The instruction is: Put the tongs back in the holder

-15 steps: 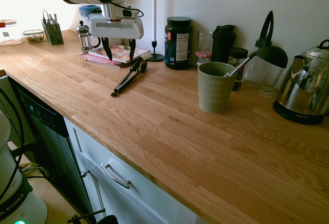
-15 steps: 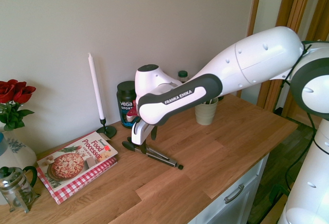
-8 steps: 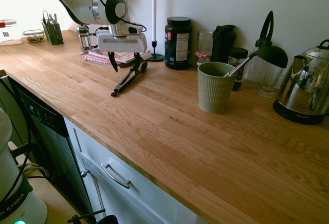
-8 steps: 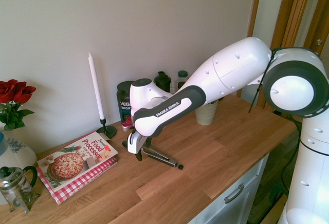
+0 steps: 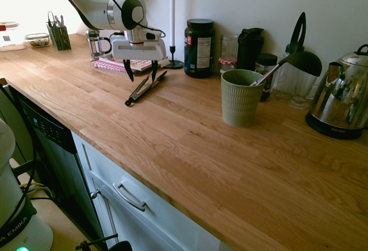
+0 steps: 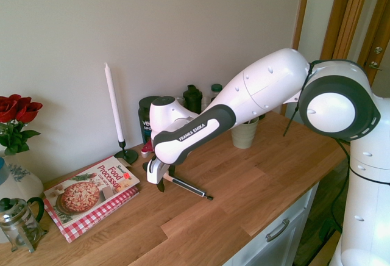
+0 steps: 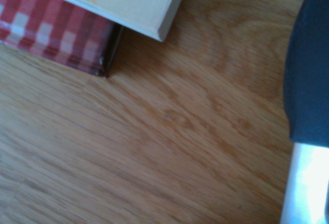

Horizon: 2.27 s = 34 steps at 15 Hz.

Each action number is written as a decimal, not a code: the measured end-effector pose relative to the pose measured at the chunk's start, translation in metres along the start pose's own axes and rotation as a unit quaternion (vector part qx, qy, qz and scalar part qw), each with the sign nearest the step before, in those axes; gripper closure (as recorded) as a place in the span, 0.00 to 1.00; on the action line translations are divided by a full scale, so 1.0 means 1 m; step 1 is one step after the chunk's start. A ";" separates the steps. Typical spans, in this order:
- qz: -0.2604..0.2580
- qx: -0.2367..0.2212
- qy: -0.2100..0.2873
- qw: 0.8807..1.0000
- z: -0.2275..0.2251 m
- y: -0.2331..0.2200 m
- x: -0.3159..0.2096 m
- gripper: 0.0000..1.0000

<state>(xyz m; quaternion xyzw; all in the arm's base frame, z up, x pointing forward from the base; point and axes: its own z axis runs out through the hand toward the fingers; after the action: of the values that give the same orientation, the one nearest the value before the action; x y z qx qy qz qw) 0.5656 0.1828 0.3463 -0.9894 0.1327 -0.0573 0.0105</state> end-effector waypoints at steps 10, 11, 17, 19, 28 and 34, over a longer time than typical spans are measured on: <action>-0.001 0.001 0.002 1.000 -0.002 -0.009 -0.004 1.00; -0.002 0.001 0.001 1.000 -0.001 -0.009 -0.004 1.00; 0.001 -0.005 -0.006 1.000 0.011 -0.005 -0.003 1.00; 0.001 -0.005 -0.005 1.000 0.011 -0.004 -0.002 1.00; 0.077 0.039 0.061 0.994 -0.113 0.033 0.051 1.00; 0.164 0.076 0.143 0.973 -0.251 0.145 0.062 1.00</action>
<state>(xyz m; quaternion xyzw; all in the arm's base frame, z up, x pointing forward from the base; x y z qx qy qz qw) 0.5575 0.0252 0.5974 -0.9319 0.2889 -0.2057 0.0758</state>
